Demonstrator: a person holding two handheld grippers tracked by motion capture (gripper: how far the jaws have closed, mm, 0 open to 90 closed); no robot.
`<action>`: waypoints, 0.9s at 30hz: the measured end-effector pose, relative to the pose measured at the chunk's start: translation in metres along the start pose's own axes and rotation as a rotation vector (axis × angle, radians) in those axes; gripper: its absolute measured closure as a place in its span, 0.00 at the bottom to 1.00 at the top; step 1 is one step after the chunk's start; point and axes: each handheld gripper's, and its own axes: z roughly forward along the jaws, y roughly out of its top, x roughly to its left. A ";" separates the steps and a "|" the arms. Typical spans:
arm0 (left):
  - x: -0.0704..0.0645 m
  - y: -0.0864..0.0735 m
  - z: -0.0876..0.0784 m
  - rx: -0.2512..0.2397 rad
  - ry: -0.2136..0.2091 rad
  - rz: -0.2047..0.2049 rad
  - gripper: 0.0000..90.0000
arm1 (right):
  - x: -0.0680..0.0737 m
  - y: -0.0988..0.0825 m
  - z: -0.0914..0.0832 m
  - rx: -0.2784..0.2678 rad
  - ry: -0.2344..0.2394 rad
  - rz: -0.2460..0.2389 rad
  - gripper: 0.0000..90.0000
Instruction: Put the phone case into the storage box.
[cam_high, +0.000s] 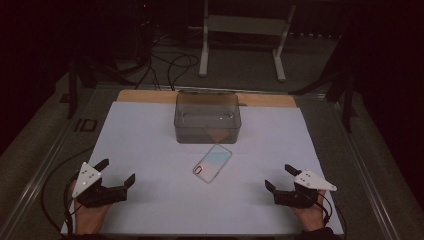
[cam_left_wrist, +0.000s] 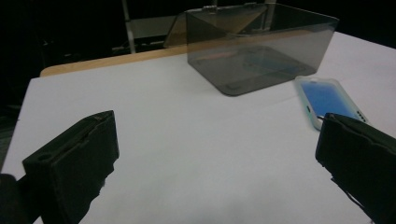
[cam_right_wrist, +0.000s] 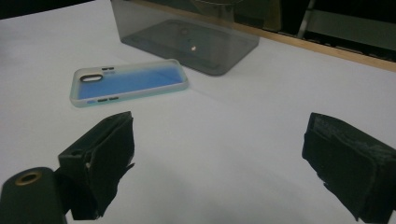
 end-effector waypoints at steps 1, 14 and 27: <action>0.000 0.000 0.000 0.001 -0.002 0.000 0.00 | 0.000 0.000 0.000 0.001 0.001 -0.002 0.10; -0.003 -0.002 0.004 0.026 0.012 0.017 0.00 | 0.000 -0.002 0.003 0.013 0.011 -0.001 0.10; -0.006 0.005 0.009 0.024 0.003 0.034 0.00 | 0.000 -0.003 0.004 0.013 0.012 0.002 0.10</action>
